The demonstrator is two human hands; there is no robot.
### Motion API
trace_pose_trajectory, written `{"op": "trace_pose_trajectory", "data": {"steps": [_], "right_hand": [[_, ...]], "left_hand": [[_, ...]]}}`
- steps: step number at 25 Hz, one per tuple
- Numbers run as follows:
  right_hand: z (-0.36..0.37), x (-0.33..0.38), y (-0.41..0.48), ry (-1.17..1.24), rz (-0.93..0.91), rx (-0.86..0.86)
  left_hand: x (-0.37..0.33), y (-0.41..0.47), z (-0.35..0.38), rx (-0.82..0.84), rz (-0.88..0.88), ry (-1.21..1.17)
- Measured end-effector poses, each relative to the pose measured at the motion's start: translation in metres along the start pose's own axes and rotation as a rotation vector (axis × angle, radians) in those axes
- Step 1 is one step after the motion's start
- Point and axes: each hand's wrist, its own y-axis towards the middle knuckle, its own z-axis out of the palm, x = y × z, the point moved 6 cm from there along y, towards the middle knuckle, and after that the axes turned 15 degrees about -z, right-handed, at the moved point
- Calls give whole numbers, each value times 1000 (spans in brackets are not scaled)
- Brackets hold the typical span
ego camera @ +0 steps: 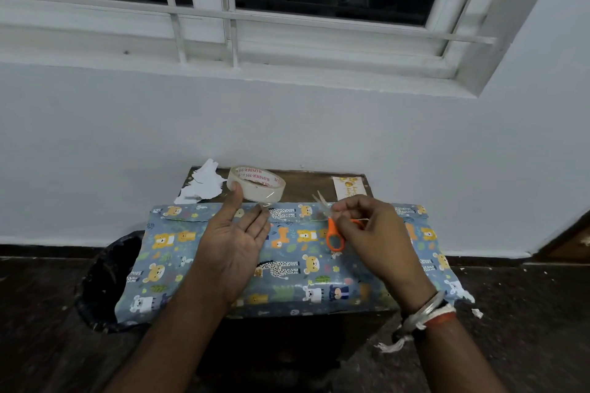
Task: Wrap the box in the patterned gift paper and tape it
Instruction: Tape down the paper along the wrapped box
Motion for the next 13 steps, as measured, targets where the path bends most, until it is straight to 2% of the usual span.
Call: {"op": "trace_pose_trajectory", "data": {"steps": [3, 5, 7, 8, 10, 11, 13], "right_hand": [[12, -18, 5, -383, -102, 125], [10, -12, 7, -578, -214, 52], [8, 7, 10, -429, -377, -40], [12, 16, 11, -270, -438, -5], [30, 35, 9, -12, -480, 176], [39, 41, 7, 58, -499, 241], [48, 45, 4, 154, -511, 249]], "left_hand": [[0, -1, 1, -17, 10, 28], [1, -5, 6, -32, 23, 78], [0, -8, 9, -46, 47, 145], [0, -10, 11, -46, 62, 174], [-1, -14, 16, -32, 96, 241], [0, -15, 19, -24, 109, 285], [1, -18, 26, 12, 139, 374]]}}
